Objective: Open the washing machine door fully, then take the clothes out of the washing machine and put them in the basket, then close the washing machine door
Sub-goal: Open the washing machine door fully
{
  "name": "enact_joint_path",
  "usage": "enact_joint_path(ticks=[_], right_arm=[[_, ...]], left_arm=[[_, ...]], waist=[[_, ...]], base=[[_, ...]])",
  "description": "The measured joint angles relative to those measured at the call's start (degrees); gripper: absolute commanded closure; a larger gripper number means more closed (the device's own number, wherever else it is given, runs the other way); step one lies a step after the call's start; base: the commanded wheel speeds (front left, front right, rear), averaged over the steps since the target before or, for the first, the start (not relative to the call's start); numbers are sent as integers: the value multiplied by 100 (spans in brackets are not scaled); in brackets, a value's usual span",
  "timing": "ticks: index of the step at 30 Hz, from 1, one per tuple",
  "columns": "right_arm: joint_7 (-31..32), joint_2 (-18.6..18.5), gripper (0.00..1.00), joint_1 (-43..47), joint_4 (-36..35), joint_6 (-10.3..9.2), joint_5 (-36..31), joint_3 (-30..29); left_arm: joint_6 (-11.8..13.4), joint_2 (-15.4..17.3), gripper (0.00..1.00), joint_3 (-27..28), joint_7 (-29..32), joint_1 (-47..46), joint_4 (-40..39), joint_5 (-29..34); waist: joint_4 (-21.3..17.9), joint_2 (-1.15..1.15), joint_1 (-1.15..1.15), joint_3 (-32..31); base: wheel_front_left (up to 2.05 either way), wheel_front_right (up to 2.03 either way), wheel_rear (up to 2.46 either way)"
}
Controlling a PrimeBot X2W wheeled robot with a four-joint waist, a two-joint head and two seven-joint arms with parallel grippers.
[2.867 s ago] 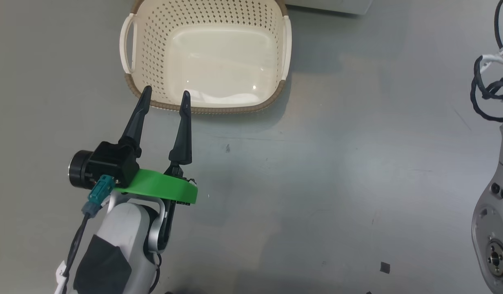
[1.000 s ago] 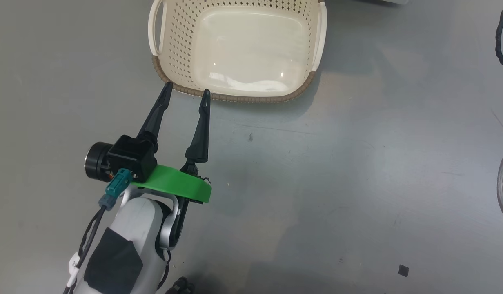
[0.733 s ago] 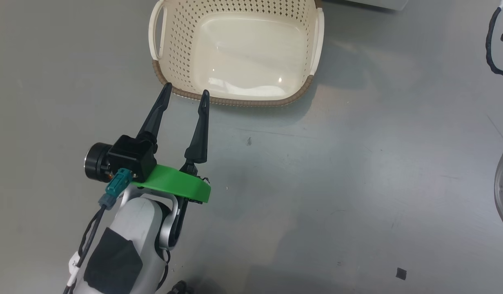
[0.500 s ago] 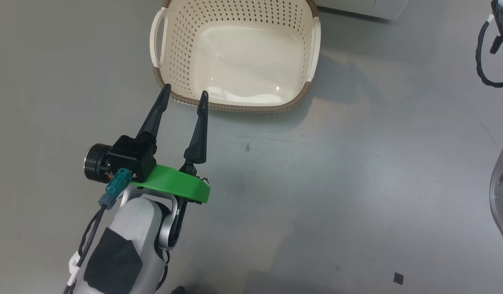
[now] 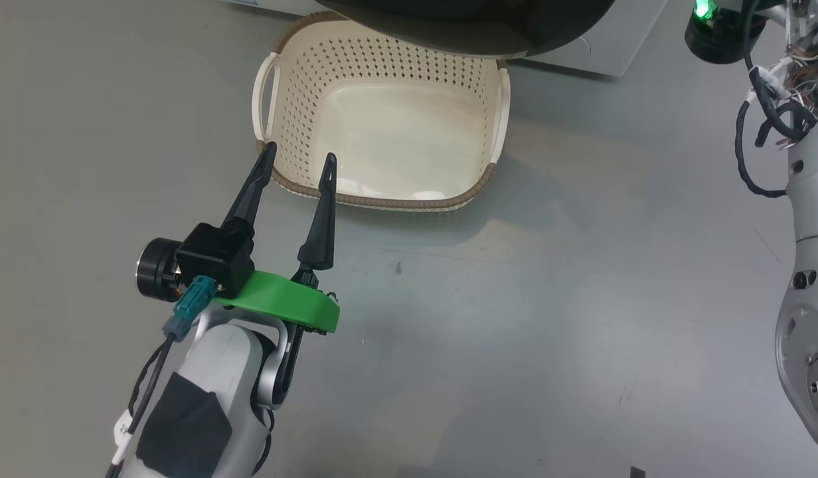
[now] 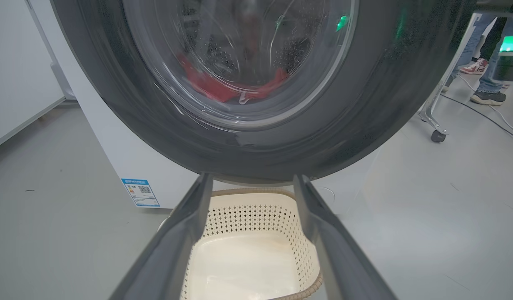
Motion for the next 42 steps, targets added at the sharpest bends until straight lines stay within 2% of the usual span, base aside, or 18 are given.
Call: enact_joint_path(ticks=[21, 42], right_arm=[[310, 48, 100, 673, 154, 0, 561, 541], [455, 54, 100, 1032, 79, 0, 1002, 1246]], left_arm=[[19, 3, 0, -1, 0, 299, 76, 52], [23, 4, 0, -25, 0, 417, 57, 91]], waist=[[-129, 0, 0, -644], [-139, 0, 0, -719]], base=[[0, 0, 0], [0, 0, 0]])
